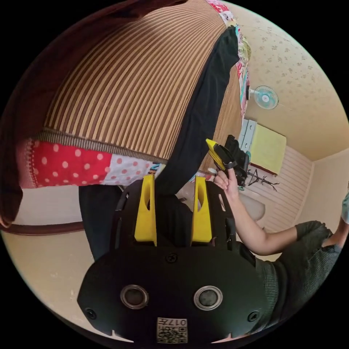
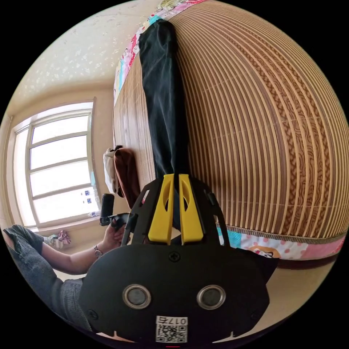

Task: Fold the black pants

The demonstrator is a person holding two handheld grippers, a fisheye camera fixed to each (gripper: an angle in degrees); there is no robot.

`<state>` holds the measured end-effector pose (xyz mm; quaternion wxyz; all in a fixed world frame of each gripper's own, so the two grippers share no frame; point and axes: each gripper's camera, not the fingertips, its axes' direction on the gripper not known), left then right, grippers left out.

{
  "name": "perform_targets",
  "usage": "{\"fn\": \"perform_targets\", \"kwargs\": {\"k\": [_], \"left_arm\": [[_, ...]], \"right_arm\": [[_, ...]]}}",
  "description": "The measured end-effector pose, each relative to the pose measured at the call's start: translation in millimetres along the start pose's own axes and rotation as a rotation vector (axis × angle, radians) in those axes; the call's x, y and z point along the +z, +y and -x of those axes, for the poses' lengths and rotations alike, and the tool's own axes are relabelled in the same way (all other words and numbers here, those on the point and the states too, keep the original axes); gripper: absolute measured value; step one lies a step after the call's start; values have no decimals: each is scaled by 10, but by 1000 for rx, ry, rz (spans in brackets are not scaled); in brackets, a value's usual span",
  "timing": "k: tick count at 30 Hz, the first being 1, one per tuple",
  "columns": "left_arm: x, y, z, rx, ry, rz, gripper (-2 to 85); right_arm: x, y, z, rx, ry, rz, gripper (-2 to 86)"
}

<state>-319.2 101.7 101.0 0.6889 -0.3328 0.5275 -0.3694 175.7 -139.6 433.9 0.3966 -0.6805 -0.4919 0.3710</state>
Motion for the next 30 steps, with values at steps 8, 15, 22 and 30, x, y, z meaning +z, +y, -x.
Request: {"fn": "perform_targets", "kwargs": {"k": [8,15,22,30], "left_arm": [[977,-430,-660,241,-338,35,115],[1339,-62,-781,224,-411,-113,78],[1838,-138,-896,208,-425,-19,69],[2118,-158,-1065,210,-425,26,22]], "right_arm": [[-60,-88,-385,66,-112,15,30],[-12,-241,-439,113,-128,-21,31],[110,-400,-503,144,-121,-41,30],[107,-477,-492,140,-81,-37,26]]}}
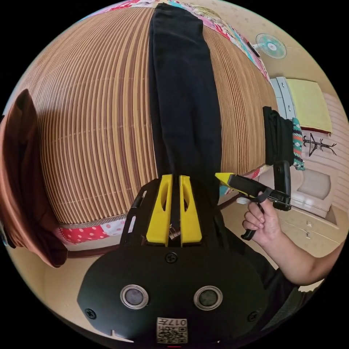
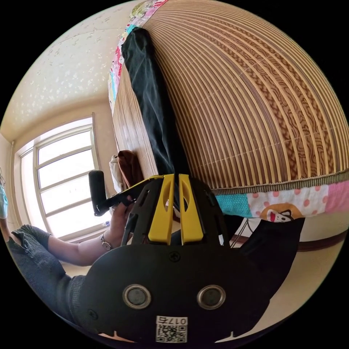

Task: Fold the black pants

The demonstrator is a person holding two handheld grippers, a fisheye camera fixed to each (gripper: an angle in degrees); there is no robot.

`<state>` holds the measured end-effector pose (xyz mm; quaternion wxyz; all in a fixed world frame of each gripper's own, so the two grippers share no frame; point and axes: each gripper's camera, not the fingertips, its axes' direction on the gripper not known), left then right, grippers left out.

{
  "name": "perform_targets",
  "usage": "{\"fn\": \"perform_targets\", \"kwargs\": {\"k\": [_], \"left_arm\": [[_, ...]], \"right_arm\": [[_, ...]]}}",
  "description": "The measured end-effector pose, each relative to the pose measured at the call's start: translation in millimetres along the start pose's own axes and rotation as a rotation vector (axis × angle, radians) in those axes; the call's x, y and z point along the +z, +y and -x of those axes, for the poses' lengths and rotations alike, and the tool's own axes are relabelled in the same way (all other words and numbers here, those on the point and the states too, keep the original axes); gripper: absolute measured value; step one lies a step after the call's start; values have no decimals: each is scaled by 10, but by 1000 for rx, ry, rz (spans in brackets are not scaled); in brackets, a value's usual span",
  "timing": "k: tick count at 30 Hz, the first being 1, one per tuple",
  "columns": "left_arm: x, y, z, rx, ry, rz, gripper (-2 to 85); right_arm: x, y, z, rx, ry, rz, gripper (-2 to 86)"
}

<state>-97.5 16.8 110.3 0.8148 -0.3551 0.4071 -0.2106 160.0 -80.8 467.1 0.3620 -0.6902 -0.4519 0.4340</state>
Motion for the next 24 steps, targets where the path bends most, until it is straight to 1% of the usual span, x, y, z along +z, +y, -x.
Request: {"fn": "perform_targets", "kwargs": {"k": [2,3,4,6,8,12,14,15,16,17,18,19,21,22,23,24], "left_arm": [[-104,38,-40,26,96,-10,11],[-229,61,-44,33,194,-30,7],[-362,112,-31,21,249,-65,4],[-467,205,4,-7,230,-91,1],[-437,274,70,-26,158,-75,0],[-182,279,322,-121,182,-9,3],[-92,236,372,-130,213,38,11],[-87,207,409,-139,231,49,32],[-157,182,455,-148,252,13,66],[-211,163,484,-153,260,-16,80],[-329,101,555,-159,279,-81,109],[-430,-3,637,-158,308,-138,118],[-514,-265,772,-157,372,-184,124],[-515,-510,854,-155,433,-169,125],[-512,-641,886,-157,455,-157,126],[-532,-889,921,-148,471,-152,127]], "right_arm": [[-58,36,44,10,8,-8,23],[-74,44,68,7,-4,-6,23],[-107,62,136,-14,-26,2,22],[-152,100,242,-53,0,8,21],[-150,136,257,-53,87,11,20],[116,156,102,-32,113,86,22],[224,149,50,-51,263,146,27],[205,149,35,-51,293,143,28],[98,151,3,-44,312,100,34],[-58,134,-38,-41,279,42,41],[-136,110,-66,-44,249,17,45],[-283,19,-146,-44,177,-26,55],[-450,-200,-295,-38,62,-74,71],[-528,-399,-397,-30,-27,-99,83],[-583,-628,-479,-22,-116,-129,94],[-599,-750,-495,-26,-147,-141,100]]}}
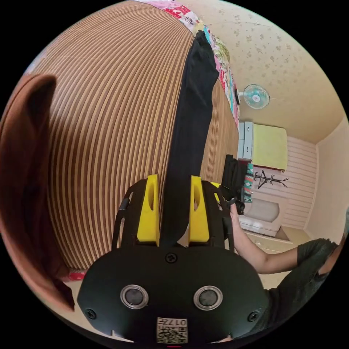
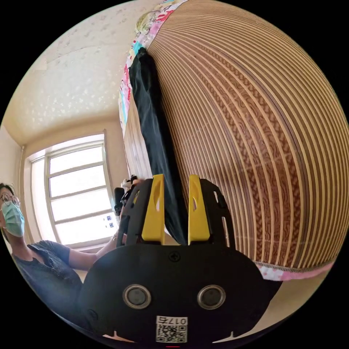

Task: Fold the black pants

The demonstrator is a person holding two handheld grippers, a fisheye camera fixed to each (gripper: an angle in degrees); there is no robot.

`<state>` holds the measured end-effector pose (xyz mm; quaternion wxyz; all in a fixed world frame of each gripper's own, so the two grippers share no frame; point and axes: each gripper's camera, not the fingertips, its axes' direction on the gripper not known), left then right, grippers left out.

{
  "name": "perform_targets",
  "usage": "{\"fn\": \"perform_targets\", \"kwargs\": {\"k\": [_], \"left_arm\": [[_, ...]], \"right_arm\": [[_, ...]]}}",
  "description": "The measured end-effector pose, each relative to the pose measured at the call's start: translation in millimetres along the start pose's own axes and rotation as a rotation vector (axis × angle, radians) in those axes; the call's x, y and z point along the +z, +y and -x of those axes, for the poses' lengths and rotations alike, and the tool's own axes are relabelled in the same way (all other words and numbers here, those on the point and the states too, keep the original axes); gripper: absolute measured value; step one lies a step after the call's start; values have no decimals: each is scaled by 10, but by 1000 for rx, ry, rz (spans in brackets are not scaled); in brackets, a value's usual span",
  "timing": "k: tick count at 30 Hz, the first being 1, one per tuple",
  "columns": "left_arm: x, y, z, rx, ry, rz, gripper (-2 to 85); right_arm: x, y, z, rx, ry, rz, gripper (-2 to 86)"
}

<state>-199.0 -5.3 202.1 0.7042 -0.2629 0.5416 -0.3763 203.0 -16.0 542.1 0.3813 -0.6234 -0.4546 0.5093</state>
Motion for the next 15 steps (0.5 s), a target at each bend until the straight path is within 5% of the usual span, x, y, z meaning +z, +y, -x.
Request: {"fn": "perform_targets", "kwargs": {"k": [8,15], "left_arm": [[-3,-1175,-247,123,-24,-29,109],[-6,-1358,-14,93,166,34,98]], "right_arm": [[475,-1477,199,-133,-44,89,140],[666,-1251,150,-180,-66,205,130]]}}
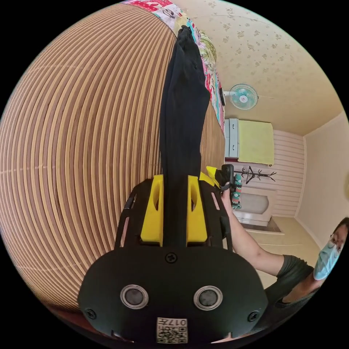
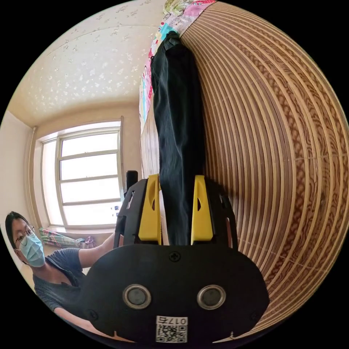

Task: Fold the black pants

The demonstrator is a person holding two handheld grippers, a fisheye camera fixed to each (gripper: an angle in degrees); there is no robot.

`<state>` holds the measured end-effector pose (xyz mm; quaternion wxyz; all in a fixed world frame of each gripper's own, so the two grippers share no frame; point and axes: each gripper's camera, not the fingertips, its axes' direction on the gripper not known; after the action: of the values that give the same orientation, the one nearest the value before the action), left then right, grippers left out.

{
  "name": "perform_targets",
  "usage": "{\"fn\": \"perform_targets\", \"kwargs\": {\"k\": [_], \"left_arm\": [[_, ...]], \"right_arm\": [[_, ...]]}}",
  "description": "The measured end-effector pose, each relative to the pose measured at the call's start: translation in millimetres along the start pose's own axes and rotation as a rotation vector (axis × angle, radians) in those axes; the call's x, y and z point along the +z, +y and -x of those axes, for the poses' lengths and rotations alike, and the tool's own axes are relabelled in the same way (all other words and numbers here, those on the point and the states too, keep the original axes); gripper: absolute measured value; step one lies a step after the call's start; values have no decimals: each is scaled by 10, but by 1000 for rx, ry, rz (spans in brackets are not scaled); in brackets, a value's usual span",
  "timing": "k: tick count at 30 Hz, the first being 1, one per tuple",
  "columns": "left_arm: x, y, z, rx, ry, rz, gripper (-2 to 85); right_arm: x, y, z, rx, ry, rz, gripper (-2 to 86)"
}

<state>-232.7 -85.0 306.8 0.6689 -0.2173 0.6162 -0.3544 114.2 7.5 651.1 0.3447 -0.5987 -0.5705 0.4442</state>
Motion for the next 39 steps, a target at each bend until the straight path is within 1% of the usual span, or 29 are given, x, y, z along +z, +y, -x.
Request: {"fn": "perform_targets", "kwargs": {"k": [1,4,8,9,10,11,12,15,16,17,19,21,26,29,31,32,35,37,39], "left_arm": [[-13,28,80,-16,51,9,95],[-35,75,234,-40,101,52,72],[-29,130,212,-9,37,117,53],[-34,179,179,-11,7,125,54],[-55,257,117,10,-4,115,48],[-66,303,79,29,7,110,43],[-92,407,0,70,48,102,35],[-289,799,-225,177,201,30,31],[-383,999,-349,224,272,1,32],[-423,1099,-419,245,302,-9,32],[-598,1550,-768,322,377,-43,36],[-697,1885,-1087,386,410,-35,38],[-991,2753,-2006,528,403,-92,36],[-1148,3226,-2650,643,390,-110,33],[-1214,3565,-3179,770,367,-105,35],[-1212,3634,-3293,791,363,-99,35],[-1171,3887,-3728,862,344,-86,37],[-1195,4034,-3975,947,376,-115,34],[-1187,4046,-4053,966,363,-150,31]], "right_arm": [[54,144,-47,-3,-21,23,126],[39,487,-206,4,-38,-36,110],[-35,720,-513,66,-203,-111,87],[-33,752,-528,69,-206,-105,75],[-23,826,-527,77,-164,-82,52],[-47,928,-477,53,-145,-79,44],[-72,990,-444,39,-149,-81,40],[-280,1382,-207,-51,-249,-107,31],[-385,1582,-56,-99,-294,-118,29],[-484,1797,140,-154,-327,-116,27],[-635,2128,468,-222,-336,-110,25],[-790,2487,844,-295,-336,-100,23],[-1182,3660,2068,-513,-253,-119,20],[-1412,4244,2701,-638,-253,-127,18],[-1565,4542,3042,-741,-259,-128,18],[-1666,4667,3202,-774,-274,-122,17],[-1875,4897,3585,-781,-281,-118,17],[-1949,5049,3859,-837,-282,-94,17],[-1980,5127,4075,-873,-272,-74,17]]}}
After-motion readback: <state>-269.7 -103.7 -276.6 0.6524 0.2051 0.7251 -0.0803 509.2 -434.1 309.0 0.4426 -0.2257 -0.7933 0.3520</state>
